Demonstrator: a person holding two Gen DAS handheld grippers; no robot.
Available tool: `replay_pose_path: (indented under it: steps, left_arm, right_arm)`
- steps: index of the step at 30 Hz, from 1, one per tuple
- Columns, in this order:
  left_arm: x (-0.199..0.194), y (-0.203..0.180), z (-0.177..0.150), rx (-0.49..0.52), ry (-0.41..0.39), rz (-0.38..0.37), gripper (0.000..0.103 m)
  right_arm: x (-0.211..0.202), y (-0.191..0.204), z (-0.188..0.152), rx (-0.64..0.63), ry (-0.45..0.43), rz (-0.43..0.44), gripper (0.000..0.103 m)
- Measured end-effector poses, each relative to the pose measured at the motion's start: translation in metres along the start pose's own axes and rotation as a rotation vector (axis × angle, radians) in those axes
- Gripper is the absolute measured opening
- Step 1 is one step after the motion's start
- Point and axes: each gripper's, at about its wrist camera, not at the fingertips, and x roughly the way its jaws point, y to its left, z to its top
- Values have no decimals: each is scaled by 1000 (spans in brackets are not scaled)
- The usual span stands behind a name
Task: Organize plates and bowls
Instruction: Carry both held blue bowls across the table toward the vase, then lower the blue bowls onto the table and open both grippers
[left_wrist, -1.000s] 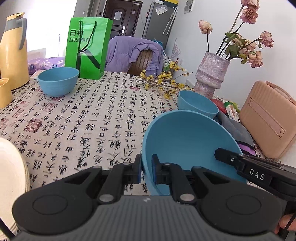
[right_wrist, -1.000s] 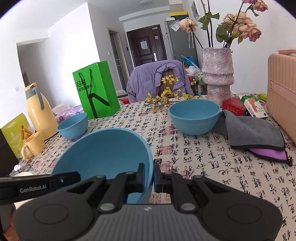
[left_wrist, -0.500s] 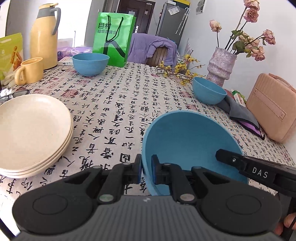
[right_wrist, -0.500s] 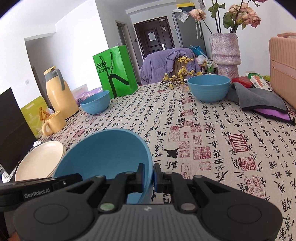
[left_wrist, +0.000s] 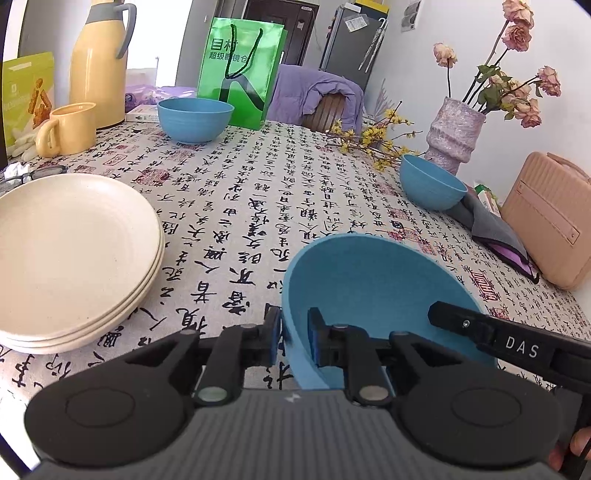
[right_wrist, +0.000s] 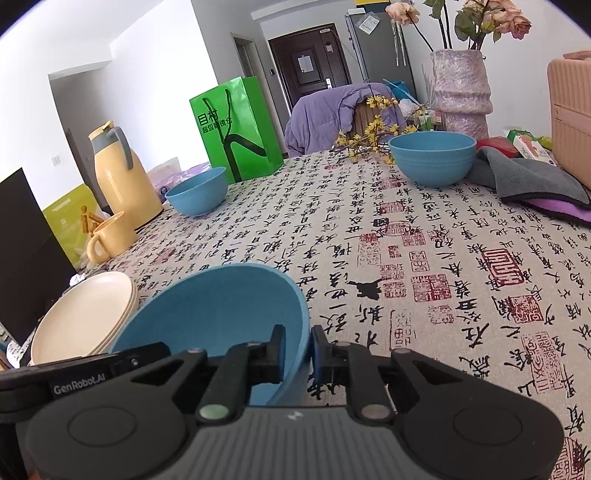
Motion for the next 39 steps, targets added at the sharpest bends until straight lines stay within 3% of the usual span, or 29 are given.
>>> replay_pose_path:
  steps: [1,2,4,7,10,16,27,39]
  left_arm:
    - [-2,1,0,1,-12,1,47]
    - [-7,1,0,0,-43,2,56]
    - [-19,1,-1,35,-134,-18,71]
    - [-39,-4,-7,125,-251,-31,89]
    - [-56,-2,-16,132,-323,-30,100]
    - [-87,8,-44,122,-341,28,103]
    - [-117,1,-90,181,-381,71,103]
    - [-118,-22,-84,237,-392,48,103]
  right_arm:
    - [-1,0,0,1,-10,2,26]
    - [-4,-1,1,4,-27,9,34]
    - [-13,-4,2,11,-77,20,71]
    - [-31,-2,-1,-26,-170,32,80]
    - [-52,1,-7,-66,-248,30,92]
    - [-95,8,-40,-210,-359,-33,103]
    - [-136,-1,-101,-271,-381,-116,103]
    - [-143,-20,-99,-246,-392,-159,103]
